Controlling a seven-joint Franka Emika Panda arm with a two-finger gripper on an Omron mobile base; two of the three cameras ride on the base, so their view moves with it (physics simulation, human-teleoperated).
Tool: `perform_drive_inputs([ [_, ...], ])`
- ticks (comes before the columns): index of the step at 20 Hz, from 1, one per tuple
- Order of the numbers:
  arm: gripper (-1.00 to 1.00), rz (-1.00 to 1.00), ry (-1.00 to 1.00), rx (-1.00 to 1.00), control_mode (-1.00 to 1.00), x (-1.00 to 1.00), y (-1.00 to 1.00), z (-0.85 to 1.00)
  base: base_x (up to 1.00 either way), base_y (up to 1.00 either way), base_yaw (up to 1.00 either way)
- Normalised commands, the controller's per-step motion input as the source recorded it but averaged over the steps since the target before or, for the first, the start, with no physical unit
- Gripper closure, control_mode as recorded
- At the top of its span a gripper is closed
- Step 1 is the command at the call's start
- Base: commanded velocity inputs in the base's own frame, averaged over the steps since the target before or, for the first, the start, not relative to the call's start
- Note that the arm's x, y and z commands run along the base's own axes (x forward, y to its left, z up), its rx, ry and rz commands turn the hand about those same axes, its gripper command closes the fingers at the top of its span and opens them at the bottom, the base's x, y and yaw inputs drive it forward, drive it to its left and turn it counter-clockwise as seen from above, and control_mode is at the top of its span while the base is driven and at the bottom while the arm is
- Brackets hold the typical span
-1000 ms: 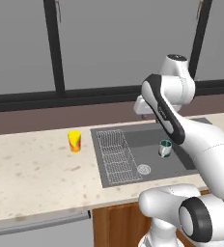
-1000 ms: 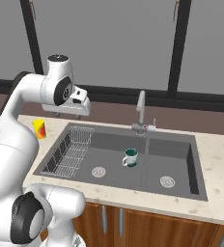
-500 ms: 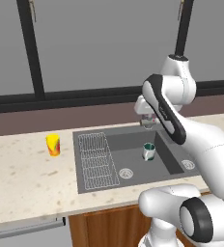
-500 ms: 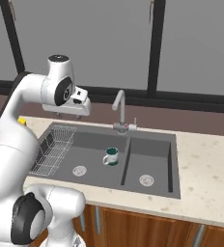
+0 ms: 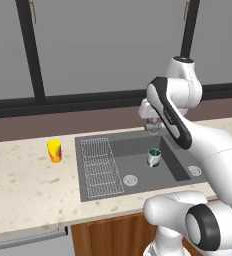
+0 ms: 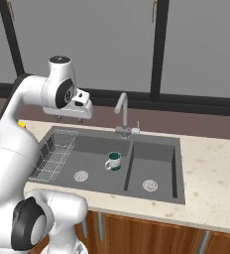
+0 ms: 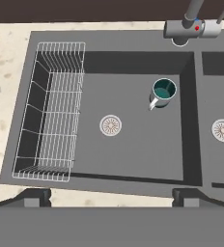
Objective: Move any existing items from the left basin to the right basin for drying. Then move the cup from the counter to the left basin of the sink for washing.
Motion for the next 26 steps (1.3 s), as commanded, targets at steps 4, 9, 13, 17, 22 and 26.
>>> perform_drive_inputs([
  [4, -1.0, 0.0, 0.0, 0.0, 1.0, 0.0, 0.0, 0.0, 0.0, 0.0, 0.0],
  [9, -1.0, 0.0, 0.0, 0.0, 1.0, 0.0, 0.0, 0.0, -0.01, 0.0, 0.0],
  [13, -1.0, -0.03, 0.0, 0.0, -1.0, -0.08, 0.0, -0.08, 0.0, 0.0, 0.0],
  [17, -1.0, -0.12, -0.01, 0.0, -1.0, -0.19, 0.0, -0.15, 0.0, 0.0, 0.0],
  [22, -1.0, -0.15, 0.0, 0.0, -1.0, -0.14, 0.0, -0.11, 0.0, 0.0, 0.0],
  [26, -1.0, -0.17, 0.0, 0.0, -1.0, -0.08, 0.0, -0.18, 0.0, 0.0, 0.0],
])
